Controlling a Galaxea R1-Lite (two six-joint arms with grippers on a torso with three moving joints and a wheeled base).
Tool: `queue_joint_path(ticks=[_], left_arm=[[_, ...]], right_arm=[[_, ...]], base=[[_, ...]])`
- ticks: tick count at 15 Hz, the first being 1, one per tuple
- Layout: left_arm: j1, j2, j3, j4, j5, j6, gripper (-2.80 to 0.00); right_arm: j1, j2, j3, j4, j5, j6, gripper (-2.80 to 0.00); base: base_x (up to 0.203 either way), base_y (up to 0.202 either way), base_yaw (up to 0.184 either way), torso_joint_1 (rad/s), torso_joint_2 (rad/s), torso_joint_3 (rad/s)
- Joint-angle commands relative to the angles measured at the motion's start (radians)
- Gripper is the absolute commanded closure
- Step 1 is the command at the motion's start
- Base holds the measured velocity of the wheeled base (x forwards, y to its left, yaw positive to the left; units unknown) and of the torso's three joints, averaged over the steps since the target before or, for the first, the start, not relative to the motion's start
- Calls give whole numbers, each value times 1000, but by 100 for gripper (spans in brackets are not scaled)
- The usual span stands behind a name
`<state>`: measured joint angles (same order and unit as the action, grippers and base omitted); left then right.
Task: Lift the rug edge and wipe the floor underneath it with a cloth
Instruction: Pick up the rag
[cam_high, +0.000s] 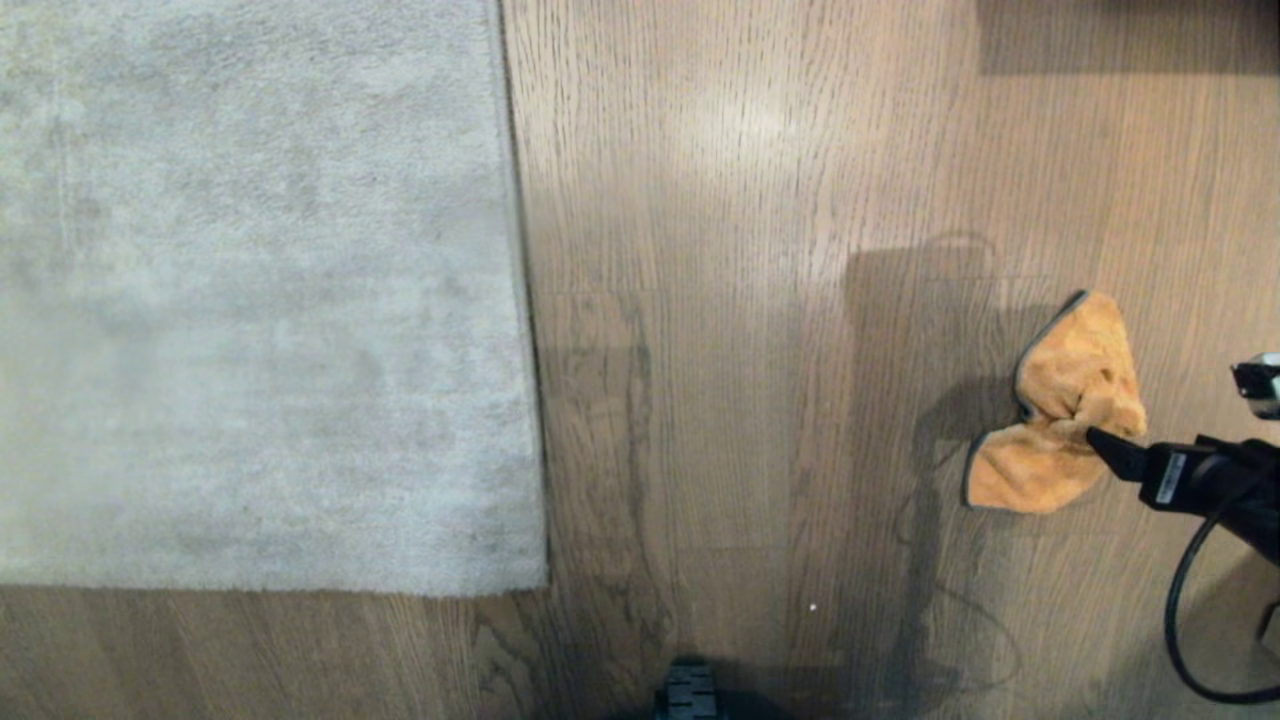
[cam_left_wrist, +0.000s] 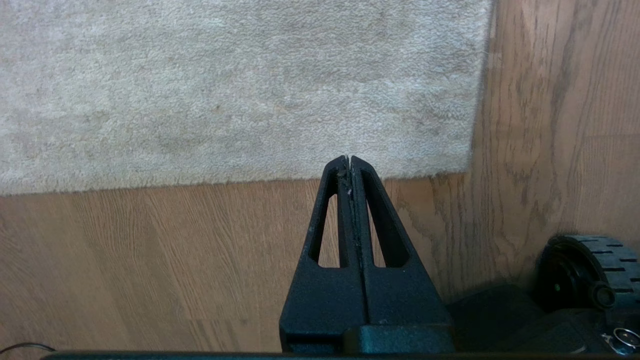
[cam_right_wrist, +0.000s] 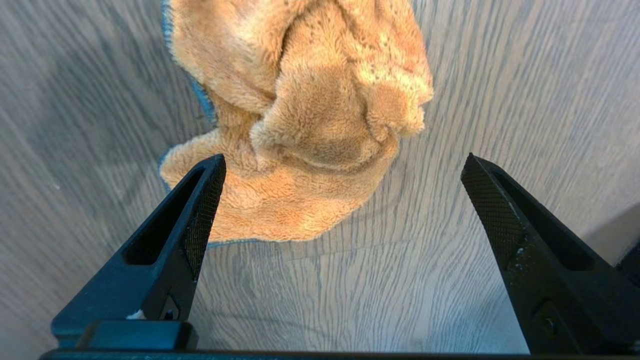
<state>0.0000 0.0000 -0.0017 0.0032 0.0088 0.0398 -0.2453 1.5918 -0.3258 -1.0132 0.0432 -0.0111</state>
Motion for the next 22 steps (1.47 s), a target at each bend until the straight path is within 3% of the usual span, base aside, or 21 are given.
queue_joint_path(ticks=[1, 9, 14, 22], left_arm=[[0, 0, 0, 0, 0, 0, 0], [0, 0, 0, 0, 0, 0, 0], [0, 0, 0, 0, 0, 0, 0], [0, 0, 0, 0, 0, 0, 0]], right_arm=[[0, 22, -7, -7, 1, -3, -280], [-8, 95, -18, -34, 53, 8, -280], [-5, 230, -47, -196, 53, 9, -280], [2, 327, -120, -253, 53, -1, -280]], base=[[0, 0, 0, 0, 0, 0], [0, 0, 0, 0, 0, 0], [0, 0, 0, 0, 0, 0], [0, 0, 0, 0, 0, 0]])
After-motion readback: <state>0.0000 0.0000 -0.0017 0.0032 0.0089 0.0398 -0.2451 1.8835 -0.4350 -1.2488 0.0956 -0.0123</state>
